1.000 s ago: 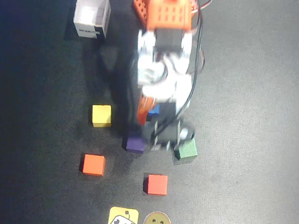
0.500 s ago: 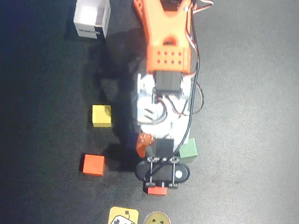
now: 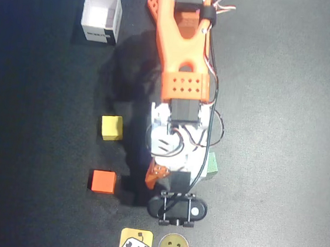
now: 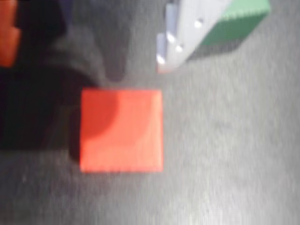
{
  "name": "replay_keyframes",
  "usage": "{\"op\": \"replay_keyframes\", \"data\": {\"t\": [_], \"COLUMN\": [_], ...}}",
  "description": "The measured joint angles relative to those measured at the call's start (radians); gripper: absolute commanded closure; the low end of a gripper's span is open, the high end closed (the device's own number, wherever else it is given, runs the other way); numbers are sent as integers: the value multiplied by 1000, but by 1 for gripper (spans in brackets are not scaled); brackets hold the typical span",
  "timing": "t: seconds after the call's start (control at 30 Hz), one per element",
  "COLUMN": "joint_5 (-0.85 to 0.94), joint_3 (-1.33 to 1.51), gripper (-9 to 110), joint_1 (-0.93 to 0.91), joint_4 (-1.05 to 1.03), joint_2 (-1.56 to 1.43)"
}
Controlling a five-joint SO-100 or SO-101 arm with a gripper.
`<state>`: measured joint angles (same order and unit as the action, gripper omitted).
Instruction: Put the red cube on top of the green cube.
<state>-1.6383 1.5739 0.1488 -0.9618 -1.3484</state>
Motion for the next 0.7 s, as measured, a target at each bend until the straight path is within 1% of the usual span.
{"op": "replay_keyframes", "data": {"t": [0.37, 0.7], "joint_5": [-61, -87], "joint_3": [-147, -184], "gripper": [76, 76], "joint_1": [23, 40], "joint_4": [14, 60], "joint_2": [160, 238]}}
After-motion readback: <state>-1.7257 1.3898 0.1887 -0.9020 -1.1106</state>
